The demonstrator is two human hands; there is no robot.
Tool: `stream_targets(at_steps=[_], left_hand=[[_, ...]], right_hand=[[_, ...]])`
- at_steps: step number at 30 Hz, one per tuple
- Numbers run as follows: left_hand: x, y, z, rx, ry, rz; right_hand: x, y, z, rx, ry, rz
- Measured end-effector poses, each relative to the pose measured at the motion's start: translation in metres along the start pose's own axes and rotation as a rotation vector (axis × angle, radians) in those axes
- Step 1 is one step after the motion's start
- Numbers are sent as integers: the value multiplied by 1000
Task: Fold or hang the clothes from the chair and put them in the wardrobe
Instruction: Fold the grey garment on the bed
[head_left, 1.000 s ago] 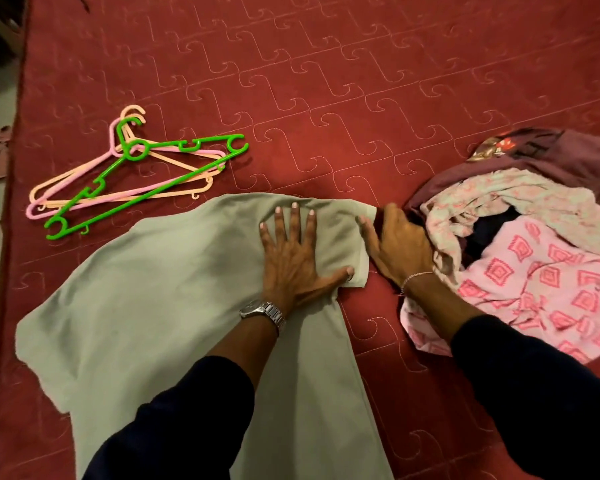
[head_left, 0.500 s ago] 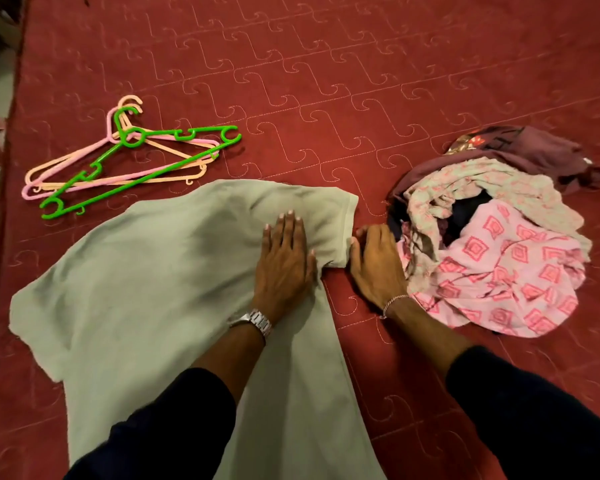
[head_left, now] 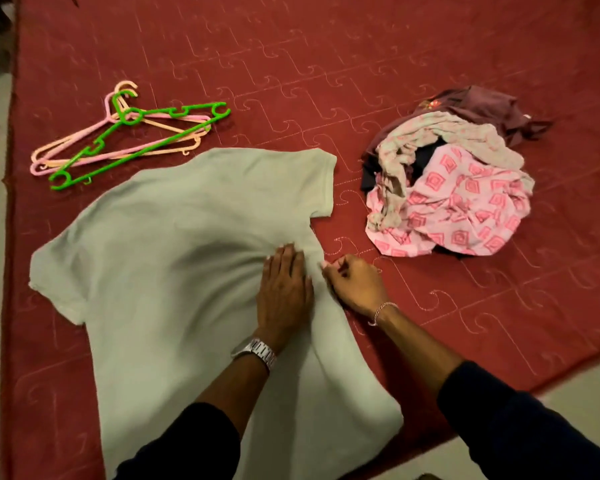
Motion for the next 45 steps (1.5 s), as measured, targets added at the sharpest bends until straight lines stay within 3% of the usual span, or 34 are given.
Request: stream_targets(at_steps=[4,10,15,20,23,25,28,31,34,37,42,45], left_hand=[[6,42,8,-16,43,-7],[16,111,40,-101,73,-67],[15,148,64,-94,72,-165],[14,154,77,-80,43,-265],[15,154,80,-107,-13,-315],[14,156,82,-124,-58,-330],[16,154,86,-110,-46,-350],[25,156,75,-91,100,-235],[44,164,38,36,173,31],[73,188,-20,303,35,186],[121,255,-94,884,-196,149],[137,288,-114,1099,-137,79]], right_hand=[[1,56,24,-40,206,-242],[10,119,57,-66,40,21],[11,156,83,-59,11,-30],[25,176,109,-95,-62,91],[32,183,119,-152,-156,17],[34,190,126,-127,-10,-10],[35,200,128,-30,393,152],[31,203,112,281,347,339],[18,197,90,434,238,303],[-12,195,57,564,154,146],[-90,211,-8,781,168,-123],[-140,229,-44,968,203,-241]])
Point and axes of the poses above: each hand's wrist, its own y-axis away from the middle knuckle, its own x-axis out of the back of the hand, z = x × y, the point moved 2 cm from there along -y, towards the middle knuckle, and after that the axes turned 7 degrees about z, right-handed, at the moved point
